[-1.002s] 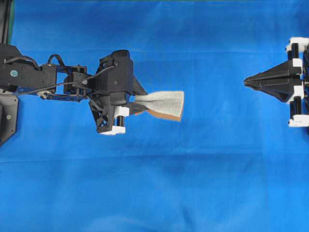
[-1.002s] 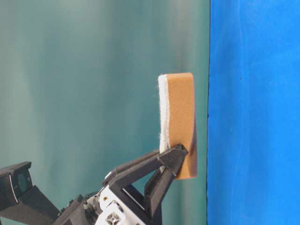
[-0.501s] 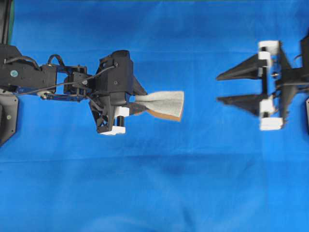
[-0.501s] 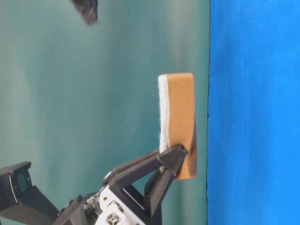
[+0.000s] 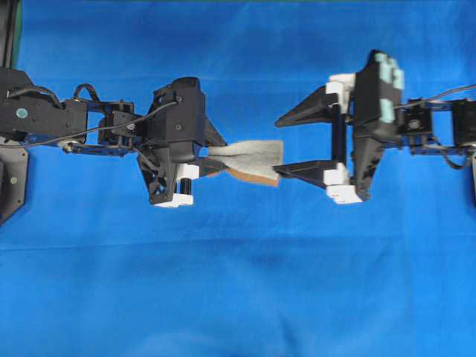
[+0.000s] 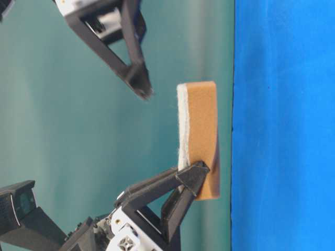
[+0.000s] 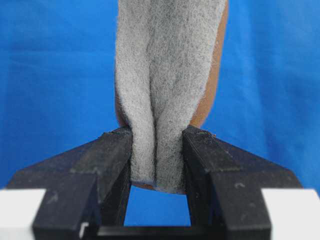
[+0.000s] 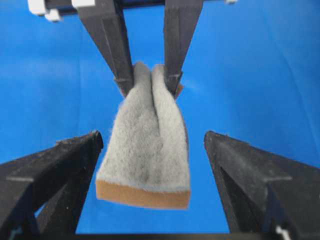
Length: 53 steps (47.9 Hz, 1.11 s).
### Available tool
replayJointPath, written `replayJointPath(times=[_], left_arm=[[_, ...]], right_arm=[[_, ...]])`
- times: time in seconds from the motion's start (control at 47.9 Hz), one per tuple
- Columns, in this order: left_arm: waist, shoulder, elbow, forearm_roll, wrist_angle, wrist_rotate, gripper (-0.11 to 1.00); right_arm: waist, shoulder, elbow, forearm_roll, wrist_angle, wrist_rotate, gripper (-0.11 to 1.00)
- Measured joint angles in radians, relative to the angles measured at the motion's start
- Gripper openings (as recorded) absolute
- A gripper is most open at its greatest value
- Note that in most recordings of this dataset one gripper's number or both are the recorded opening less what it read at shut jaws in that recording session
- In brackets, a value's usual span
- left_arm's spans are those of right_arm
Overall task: Hand over the sponge with the left arm and wipe it with the right arm.
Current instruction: 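Bring the open right gripper to the sponge's free end, then close the right gripper on the sponge and open the left gripper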
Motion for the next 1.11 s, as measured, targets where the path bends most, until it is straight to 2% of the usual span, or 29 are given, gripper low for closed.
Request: replayJointPath(times=[0.501, 0.835, 0.939, 1.065, 1.106], left_arm=[[0.003, 0.002, 0.002, -0.002, 0.002, 0.003, 0.24], [0.005, 0.002, 0.002, -0.002, 0.003, 0.003, 0.22], [0.006, 0.002, 0.000, 0.000, 0.003, 0.003, 0.22], [0.006, 0.000, 0.000, -0.002, 0.002, 0.000, 0.22], [0.005, 0.000, 0.000, 0.000, 0.000, 0.002, 0.22]], right_arm=[[-0.002, 0.153, -0.097, 0.002, 0.103, 0.026, 0.74], [-0.003, 0.166, -0.104, 0.002, 0.114, 0.037, 0.74], [-0.003, 0.164, -0.106, 0.002, 0.112, 0.031, 0.62], [-0.003, 0.164, -0.106, -0.008, 0.118, 0.023, 0.33], [-0.003, 0.164, -0.107, -0.009, 0.123, 0.021, 0.28]])
